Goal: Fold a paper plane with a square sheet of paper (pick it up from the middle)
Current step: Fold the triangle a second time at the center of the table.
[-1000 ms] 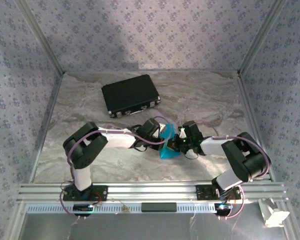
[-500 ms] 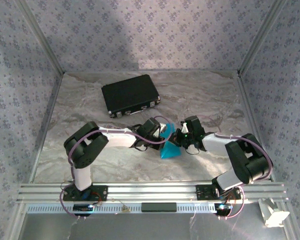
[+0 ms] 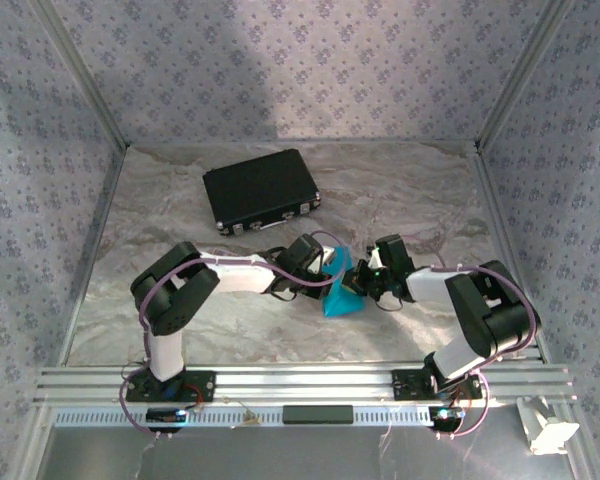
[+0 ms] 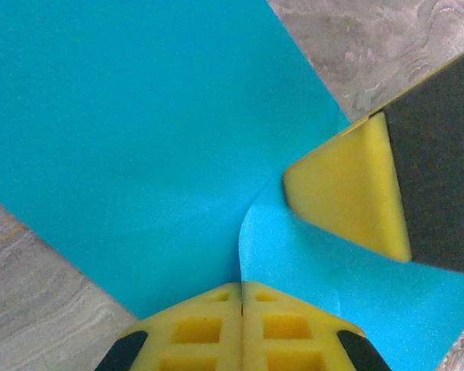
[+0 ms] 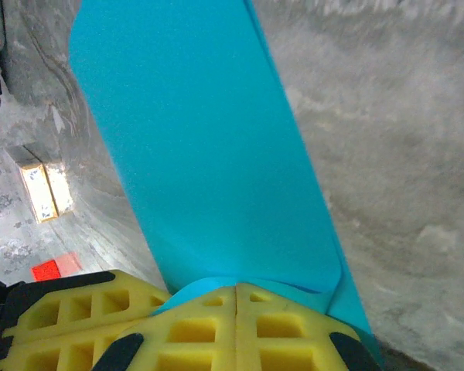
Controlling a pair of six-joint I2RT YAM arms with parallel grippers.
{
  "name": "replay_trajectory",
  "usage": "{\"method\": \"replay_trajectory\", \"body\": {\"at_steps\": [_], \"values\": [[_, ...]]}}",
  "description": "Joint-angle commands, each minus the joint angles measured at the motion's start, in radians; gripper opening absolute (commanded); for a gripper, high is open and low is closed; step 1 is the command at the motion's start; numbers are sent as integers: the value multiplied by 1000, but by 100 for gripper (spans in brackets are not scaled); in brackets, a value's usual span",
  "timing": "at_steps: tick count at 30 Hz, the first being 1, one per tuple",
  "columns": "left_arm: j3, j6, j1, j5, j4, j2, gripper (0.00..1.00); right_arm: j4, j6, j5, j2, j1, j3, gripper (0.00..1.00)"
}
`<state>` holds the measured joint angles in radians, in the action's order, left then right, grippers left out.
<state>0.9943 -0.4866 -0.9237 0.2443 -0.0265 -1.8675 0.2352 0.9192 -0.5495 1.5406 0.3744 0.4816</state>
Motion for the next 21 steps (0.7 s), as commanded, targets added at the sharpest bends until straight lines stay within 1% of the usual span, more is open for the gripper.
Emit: {"method": "replay_trajectory", "body": {"at_steps": [1,5,8,11,15,21], "values": [[9,20,2,6,76,-30,0,-61,-23,37,3,-24,2,1],[4,16,2,5,69,-30,0,-43,-2,74,0,-47,-39,1],[4,17,1,8,72,-31,0,-35,4,75,-8,-59,-47,1],[6,23,2,8,75,-32,0,-76,1,106,-16,-62,-34,1],[9,23,2,5,76,-37,0,-117,16,187,-52,-49,-25,1],[15,27,2,7,79,-41,0,-122,52,223,-56,-66,-18,0]]}}
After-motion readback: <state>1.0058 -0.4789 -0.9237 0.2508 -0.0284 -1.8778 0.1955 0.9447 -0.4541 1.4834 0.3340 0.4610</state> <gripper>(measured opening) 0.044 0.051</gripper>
